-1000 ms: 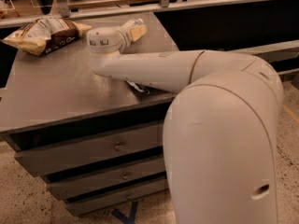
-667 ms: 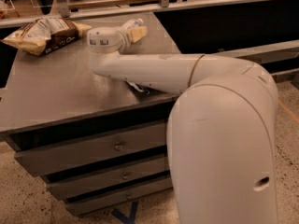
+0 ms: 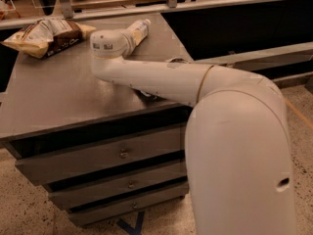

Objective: Pick blue plastic bottle

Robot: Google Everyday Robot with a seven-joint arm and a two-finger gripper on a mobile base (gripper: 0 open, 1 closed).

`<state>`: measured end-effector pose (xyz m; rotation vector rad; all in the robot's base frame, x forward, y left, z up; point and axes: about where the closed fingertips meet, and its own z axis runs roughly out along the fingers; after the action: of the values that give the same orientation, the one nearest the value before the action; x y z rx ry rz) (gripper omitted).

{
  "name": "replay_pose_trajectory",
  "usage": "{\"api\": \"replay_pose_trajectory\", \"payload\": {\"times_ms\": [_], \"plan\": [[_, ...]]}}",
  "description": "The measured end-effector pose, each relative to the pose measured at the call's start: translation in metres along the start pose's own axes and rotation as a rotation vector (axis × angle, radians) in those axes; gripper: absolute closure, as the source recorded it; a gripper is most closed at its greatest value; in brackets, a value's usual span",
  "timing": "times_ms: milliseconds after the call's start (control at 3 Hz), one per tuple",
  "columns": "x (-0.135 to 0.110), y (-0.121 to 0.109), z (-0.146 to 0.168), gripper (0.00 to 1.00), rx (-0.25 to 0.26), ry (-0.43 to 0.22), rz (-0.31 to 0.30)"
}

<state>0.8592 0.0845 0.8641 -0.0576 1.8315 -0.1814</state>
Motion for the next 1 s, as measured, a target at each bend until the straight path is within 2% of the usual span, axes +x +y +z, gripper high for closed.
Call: {"api": "replay_pose_trajectory", "payload": {"times_ms": [667,1000], "plan": [[-0.007,0.0,-0.001,0.86,-0.012,-0.023,0.055],[-0.021,-0.009,-0.01,1.0,-0.057,-0.06,0.077]]}}
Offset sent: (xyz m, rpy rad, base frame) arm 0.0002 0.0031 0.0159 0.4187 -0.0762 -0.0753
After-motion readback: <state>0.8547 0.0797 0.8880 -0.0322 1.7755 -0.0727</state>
